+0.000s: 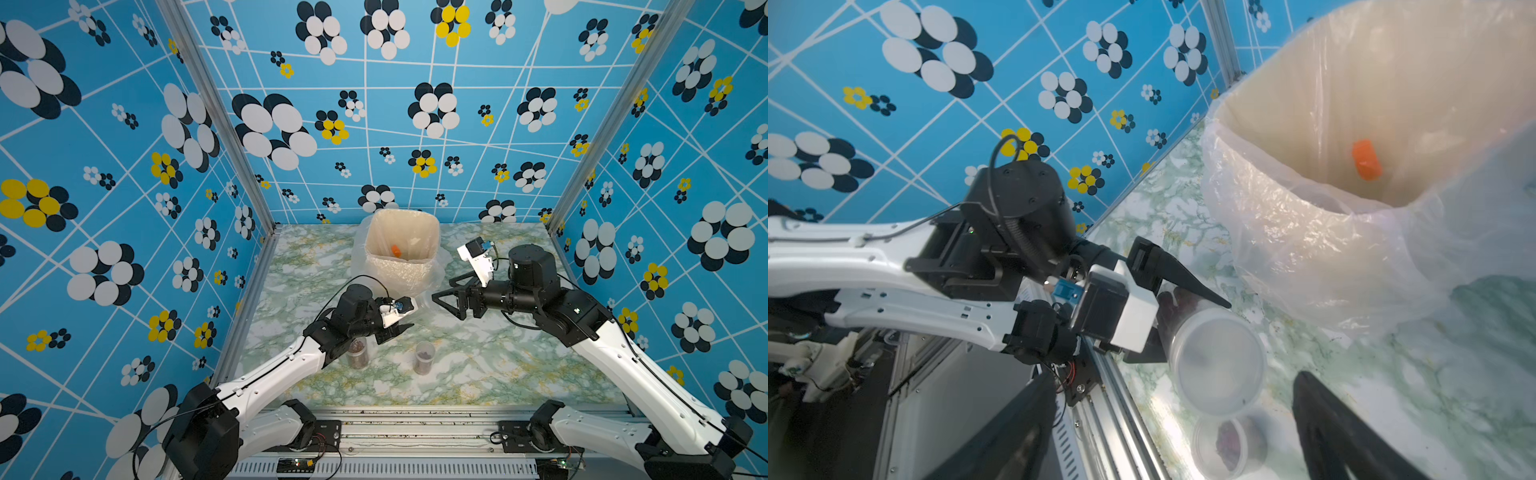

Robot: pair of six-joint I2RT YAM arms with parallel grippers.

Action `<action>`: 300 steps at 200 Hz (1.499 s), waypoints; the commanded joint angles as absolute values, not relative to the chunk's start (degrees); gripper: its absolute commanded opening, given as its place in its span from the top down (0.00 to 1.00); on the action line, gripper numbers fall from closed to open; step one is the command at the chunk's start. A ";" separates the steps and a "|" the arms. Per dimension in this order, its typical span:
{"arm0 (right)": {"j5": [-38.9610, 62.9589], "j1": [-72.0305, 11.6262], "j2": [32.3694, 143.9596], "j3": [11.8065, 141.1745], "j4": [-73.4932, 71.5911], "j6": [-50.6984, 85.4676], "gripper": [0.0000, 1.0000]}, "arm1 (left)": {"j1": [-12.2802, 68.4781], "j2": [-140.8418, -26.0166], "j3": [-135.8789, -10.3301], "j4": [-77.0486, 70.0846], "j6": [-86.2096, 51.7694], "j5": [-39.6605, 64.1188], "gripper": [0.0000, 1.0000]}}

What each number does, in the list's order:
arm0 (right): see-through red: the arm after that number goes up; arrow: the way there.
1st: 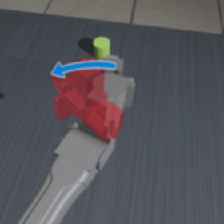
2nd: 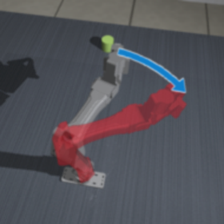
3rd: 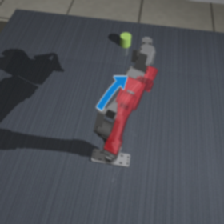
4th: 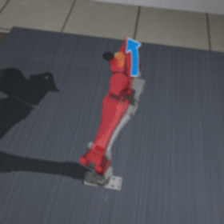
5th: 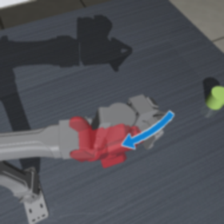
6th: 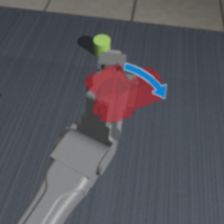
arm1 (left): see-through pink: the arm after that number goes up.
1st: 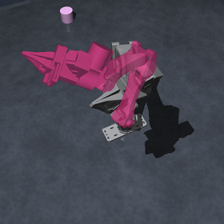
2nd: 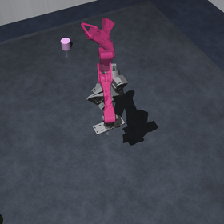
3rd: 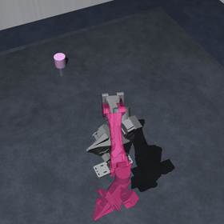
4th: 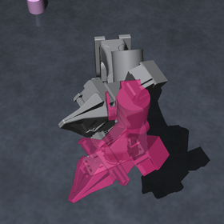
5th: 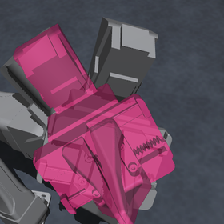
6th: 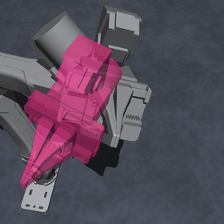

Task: Empty the moldy dried flower tea in the jars
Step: Unscrew the lid from the jar.

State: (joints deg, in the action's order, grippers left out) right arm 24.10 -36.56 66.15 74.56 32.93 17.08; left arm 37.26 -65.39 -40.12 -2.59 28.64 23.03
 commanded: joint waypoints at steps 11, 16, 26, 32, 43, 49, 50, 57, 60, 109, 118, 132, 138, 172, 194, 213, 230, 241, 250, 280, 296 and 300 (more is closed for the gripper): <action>23.74 -36.28 73.07 79.37 43.13 26.03 0.08 | 37.83 -63.55 -38.92 -3.34 29.71 21.28 0.83; 24.30 -36.30 73.76 79.61 43.10 26.21 0.08 | 37.88 -63.60 -38.90 -3.32 29.71 21.29 0.83; 25.29 -36.30 74.72 79.57 42.45 26.58 0.11 | 37.96 -63.59 -38.85 -3.32 29.62 21.27 0.83; 26.00 -36.30 75.11 79.49 41.92 26.82 0.13 | 37.97 -63.55 -38.88 -3.34 29.53 21.27 0.83; 26.74 -36.30 75.62 79.26 40.98 27.02 0.17 | 38.14 -63.64 -38.89 -3.23 29.51 21.18 0.83; 26.95 -36.24 75.80 79.04 40.58 27.12 0.19 | 38.18 -63.57 -39.04 -3.07 29.44 21.18 0.83; 26.96 -36.27 75.82 79.03 40.59 27.09 0.20 | 38.21 -63.60 -39.07 -3.07 29.44 21.18 0.83; 27.13 -36.34 76.13 78.93 40.35 26.95 0.23 | 38.31 -63.55 -39.13 -2.84 29.44 21.18 0.83; 27.25 -36.26 76.18 78.93 40.32 26.90 0.25 | 38.32 -63.54 -39.13 -2.75 29.44 21.18 0.83; 30.93 -36.30 77.43 78.35 40.61 25.76 0.39 | 38.48 -63.38 -39.20 -2.54 29.38 20.83 0.83; 31.53 -36.29 77.43 78.08 40.54 25.46 0.39 | 38.58 -63.45 -39.23 -2.72 29.20 20.99 0.83; 32.03 -36.30 77.67 77.96 41.09 24.67 0.36 | 38.58 -63.72 -39.29 -2.90 28.91 21.31 0.83; 31.96 -36.24 77.89 78.18 41.71 24.09 0.35 | 38.62 -63.80 -39.34 -2.96 28.80 21.29 0.83; 32.28 -36.26 79.12 79.01 44.01 21.72 0.36 | 38.56 -63.99 -39.19 -3.50 28.70 21.53 0.83; 32.58 -36.28 79.62 79.19 44.39 20.92 0.53 | 38.53 -64.20 -39.16 -3.84 28.61 21.79 0.83; 33.21 -36.30 79.67 79.36 44.55 19.50 0.63 | 38.46 -64.35 -39.25 -3.87 28.22 22.71 0.83; 33.40 -36.30 79.39 79.26 44.57 15.51 0.71 | 38.41 -64.43 -39.32 -3.98 27.80 24.74 0.84; 33.02 -36.26 79.06 79.11 45.43 9.73 0.75 | 38.24 -64.58 -39.33 -3.87 27.67 27.67 0.85; 31.79 -36.33 78.78 79.10 46.69 3.39 0.82 | 37.93 -64.80 -39.51 -3.38 27.66 30.86 0.85; 24.18 -36.41 77.53 77.42 48.72 -18.25 0.93 | 37.00 -66.45 -41.01 -0.96 27.93 40.17 0.85; 21.30 -36.38 77.60 77.66 49.42 -26.28 0.98 | 36.86 -67.21 -41.48 -0.61 28.04 42.72 0.85; 21.08 -36.39 77.67 77.80 49.60 -27.84 0.99 | 36.78 -67.37 -41.51 -0.61 28.08 43.24 0.85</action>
State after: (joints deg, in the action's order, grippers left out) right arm 31.35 -36.82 77.84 78.37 46.22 -7.70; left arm 36.84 -66.81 -39.40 -1.19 28.14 31.90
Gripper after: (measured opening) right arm 0.537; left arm 0.532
